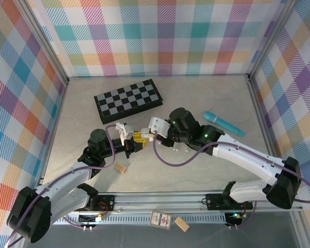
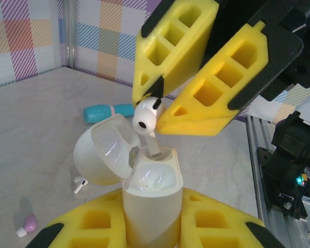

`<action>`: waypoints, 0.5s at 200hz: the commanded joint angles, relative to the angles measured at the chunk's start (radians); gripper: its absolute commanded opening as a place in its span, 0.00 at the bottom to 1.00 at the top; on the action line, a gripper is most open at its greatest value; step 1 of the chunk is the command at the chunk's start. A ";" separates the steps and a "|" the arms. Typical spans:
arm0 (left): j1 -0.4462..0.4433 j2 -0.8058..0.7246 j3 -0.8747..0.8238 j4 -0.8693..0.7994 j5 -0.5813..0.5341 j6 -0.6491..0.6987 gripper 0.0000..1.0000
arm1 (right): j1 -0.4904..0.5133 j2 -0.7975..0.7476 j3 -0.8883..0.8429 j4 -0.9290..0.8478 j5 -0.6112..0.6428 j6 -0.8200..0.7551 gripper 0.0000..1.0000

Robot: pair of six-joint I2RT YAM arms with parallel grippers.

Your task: Insert wireless bluetooth earbuds into charging case

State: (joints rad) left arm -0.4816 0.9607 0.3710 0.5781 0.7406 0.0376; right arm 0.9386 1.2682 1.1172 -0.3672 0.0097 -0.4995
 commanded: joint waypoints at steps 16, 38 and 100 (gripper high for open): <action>0.010 -0.009 0.026 0.044 0.005 -0.011 0.06 | 0.008 -0.013 -0.007 -0.027 -0.034 -0.009 0.20; 0.010 -0.013 0.023 0.050 0.000 -0.013 0.05 | 0.008 -0.006 0.001 -0.050 -0.059 -0.014 0.23; 0.009 -0.017 0.019 0.057 -0.003 -0.017 0.06 | 0.006 -0.023 0.009 -0.058 -0.077 0.020 0.35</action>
State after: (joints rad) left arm -0.4816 0.9604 0.3710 0.5800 0.7403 0.0303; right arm 0.9382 1.2682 1.1172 -0.4217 -0.0509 -0.5060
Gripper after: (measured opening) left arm 0.198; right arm 0.303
